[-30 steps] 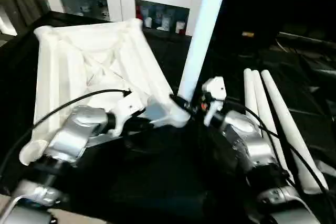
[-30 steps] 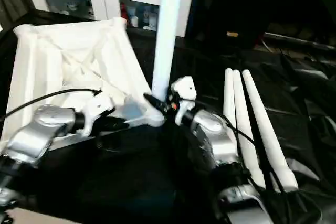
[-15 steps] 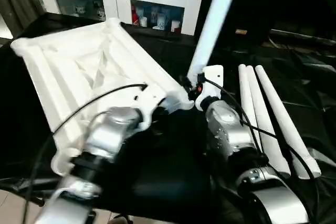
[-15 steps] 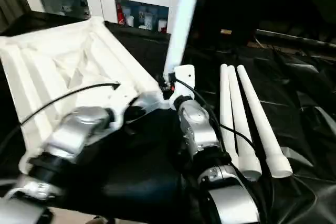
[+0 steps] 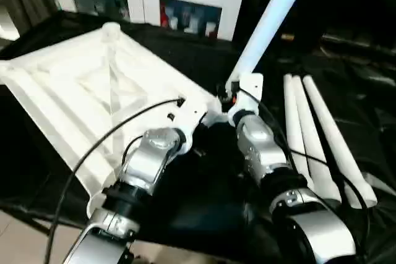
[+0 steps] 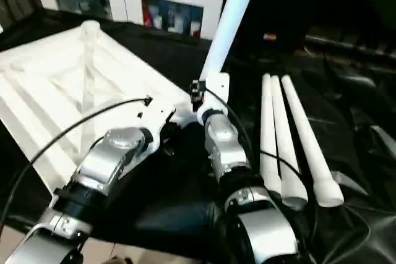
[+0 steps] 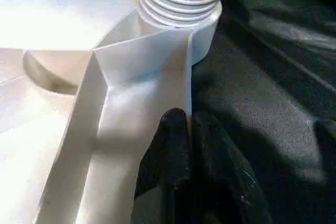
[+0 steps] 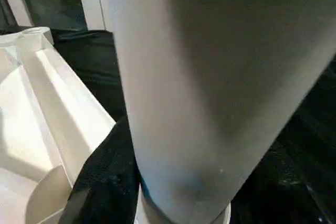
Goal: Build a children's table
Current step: Insert table leg to table base
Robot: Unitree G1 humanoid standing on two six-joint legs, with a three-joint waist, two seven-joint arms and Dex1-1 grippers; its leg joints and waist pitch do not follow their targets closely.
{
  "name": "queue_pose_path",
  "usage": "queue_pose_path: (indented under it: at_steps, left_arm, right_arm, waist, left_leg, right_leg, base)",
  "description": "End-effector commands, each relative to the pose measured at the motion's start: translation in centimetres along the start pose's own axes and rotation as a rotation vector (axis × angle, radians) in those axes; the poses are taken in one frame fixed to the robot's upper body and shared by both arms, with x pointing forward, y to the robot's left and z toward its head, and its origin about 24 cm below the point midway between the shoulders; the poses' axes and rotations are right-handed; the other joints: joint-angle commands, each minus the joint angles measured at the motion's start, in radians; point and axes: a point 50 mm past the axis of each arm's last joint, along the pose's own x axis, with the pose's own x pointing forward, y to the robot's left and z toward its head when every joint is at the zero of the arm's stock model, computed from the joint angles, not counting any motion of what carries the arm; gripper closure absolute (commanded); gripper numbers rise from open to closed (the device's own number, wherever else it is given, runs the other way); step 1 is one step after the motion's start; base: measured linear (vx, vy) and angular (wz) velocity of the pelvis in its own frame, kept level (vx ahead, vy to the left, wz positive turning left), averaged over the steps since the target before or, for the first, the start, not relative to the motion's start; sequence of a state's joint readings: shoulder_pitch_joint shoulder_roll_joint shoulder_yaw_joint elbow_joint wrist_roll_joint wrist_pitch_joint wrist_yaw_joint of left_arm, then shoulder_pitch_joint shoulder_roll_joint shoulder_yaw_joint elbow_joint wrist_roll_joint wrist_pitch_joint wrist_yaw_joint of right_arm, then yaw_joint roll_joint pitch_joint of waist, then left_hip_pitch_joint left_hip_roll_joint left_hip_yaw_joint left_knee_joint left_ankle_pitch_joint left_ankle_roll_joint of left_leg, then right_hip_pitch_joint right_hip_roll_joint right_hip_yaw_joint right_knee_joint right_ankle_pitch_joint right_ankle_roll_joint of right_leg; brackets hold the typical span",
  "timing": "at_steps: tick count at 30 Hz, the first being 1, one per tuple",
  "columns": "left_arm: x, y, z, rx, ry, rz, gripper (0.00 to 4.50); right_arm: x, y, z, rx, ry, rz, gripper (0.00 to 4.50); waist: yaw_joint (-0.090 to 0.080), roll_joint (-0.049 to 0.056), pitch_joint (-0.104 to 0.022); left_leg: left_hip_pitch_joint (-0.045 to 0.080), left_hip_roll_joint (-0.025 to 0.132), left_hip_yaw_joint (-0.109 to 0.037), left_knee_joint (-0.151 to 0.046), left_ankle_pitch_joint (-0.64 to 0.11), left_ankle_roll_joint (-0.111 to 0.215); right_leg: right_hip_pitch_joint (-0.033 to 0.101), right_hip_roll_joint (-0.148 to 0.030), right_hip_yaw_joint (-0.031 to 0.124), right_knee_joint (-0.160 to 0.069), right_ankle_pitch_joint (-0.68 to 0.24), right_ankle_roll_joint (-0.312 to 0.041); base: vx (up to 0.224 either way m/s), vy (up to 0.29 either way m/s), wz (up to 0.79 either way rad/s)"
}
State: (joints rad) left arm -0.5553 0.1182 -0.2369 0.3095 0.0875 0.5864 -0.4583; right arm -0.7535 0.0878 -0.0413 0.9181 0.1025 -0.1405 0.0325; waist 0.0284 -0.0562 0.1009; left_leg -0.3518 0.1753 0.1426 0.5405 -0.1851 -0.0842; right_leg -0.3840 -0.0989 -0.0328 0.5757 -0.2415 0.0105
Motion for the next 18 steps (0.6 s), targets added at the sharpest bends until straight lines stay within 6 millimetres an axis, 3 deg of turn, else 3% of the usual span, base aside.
queue_pose_path:
  at_steps: [1,3,5,8,9,12,13,15,17,18]
  left_arm:
    - [-0.2,0.0,-0.9,0.050,0.015,-0.026,4.50]
    - [-0.5,0.0,-1.1,0.078,0.024,-0.048,4.50]
    - [-0.9,0.2,-1.2,0.083,0.028,-0.077,4.50]
    - [-1.6,0.2,-1.3,0.112,0.012,-0.149,4.50]
    - [-1.8,0.2,-1.3,0.124,0.008,-0.173,4.50]
    - [-3.1,0.3,-1.5,0.176,0.001,-0.281,4.50]
    - [-3.4,0.4,-1.6,0.178,0.010,-0.297,4.50]
    - [-4.5,0.9,-1.9,0.202,0.027,-0.369,4.50]
    - [-5.0,1.2,-2.0,0.203,0.033,-0.395,4.50]
    - [-5.0,1.2,-2.0,0.203,0.033,-0.395,4.50]
  right_arm:
    - [-2.0,-0.2,-6.0,-0.003,0.289,0.026,2.62]
    - [-1.8,-0.4,-5.6,-0.019,0.286,0.065,2.62]
    - [-1.5,-0.7,-5.0,-0.042,0.286,0.128,2.62]
    - [-1.4,-1.0,-4.2,-0.085,0.307,0.253,2.62]
    - [-1.3,-1.1,-4.0,-0.097,0.314,0.289,2.62]
    - [-1.6,-1.8,-3.5,-0.139,0.358,0.450,2.62]
    - [-1.7,-2.0,-3.5,-0.148,0.374,0.490,2.62]
    - [-2.4,-2.6,-3.7,-0.189,0.437,0.615,2.62]
    - [-2.7,-2.9,-3.9,-0.202,0.468,0.671,2.62]
    - [-2.7,-2.9,-3.9,-0.202,0.468,0.671,2.62]
  waist:
    - [-0.006,0.008,-0.021]
    - [0.001,0.005,-0.029]
    - [0.000,0.003,-0.028]
    - [0.000,0.003,-0.033]
    - [-0.001,-0.002,-0.035]
    - [0.002,0.004,-0.042]
    - [-0.001,0.007,-0.046]
    - [-0.002,0.012,-0.051]
    - [-0.001,0.011,-0.056]
    - [0.000,0.011,-0.057]
  left_leg:
    - [-0.009,0.037,-0.018,-0.097,-0.503,-0.020]
    - [-0.005,0.042,-0.002,-0.090,-0.387,-0.003]
    - [-0.017,0.044,0.003,-0.091,-0.341,-0.001]
    - [-0.018,0.047,0.011,-0.086,-0.335,-0.002]
    - [-0.021,0.048,0.013,-0.084,-0.318,-0.001]
    - [-0.023,0.051,0.017,-0.079,-0.238,0.005]
    - [-0.029,0.051,0.022,-0.075,-0.181,0.003]
    - [-0.019,0.051,0.027,-0.065,-0.098,0.011]
    - [-0.012,0.044,0.035,-0.050,0.040,0.039]
    - [-0.007,0.042,0.038,-0.046,0.071,0.051]
  right_leg:
    - [0.000,-0.041,0.028,-0.094,-0.487,-0.045]
    - [-0.005,-0.039,0.036,-0.089,-0.355,-0.066]
    - [0.005,-0.031,0.031,-0.077,-0.288,-0.092]
    - [0.000,-0.034,0.030,-0.081,-0.335,-0.103]
    - [0.002,-0.033,0.030,-0.081,-0.332,-0.108]
    - [0.010,-0.031,0.028,-0.069,-0.230,-0.138]
    - [0.019,-0.028,0.027,-0.057,-0.141,-0.163]
    - [0.020,-0.020,0.026,-0.041,0.027,-0.207]
    - [0.028,-0.006,0.027,-0.020,0.263,-0.259]
    - [0.031,-0.005,0.027,-0.016,0.326,-0.276]
  base:
    - [0.000,0.000,0.00]
    - [0.000,0.000,0.00]
    - [0.017,-0.054,0.03]
    - [0.005,-0.024,-0.02]
    - [0.021,-0.051,-0.02]
    - [0.000,0.000,0.00]
    - [0.059,-0.027,-0.10]
    - [0.067,-0.015,-0.08]
    - [0.081,0.003,-0.03]
    - [0.070,-0.006,-0.01]
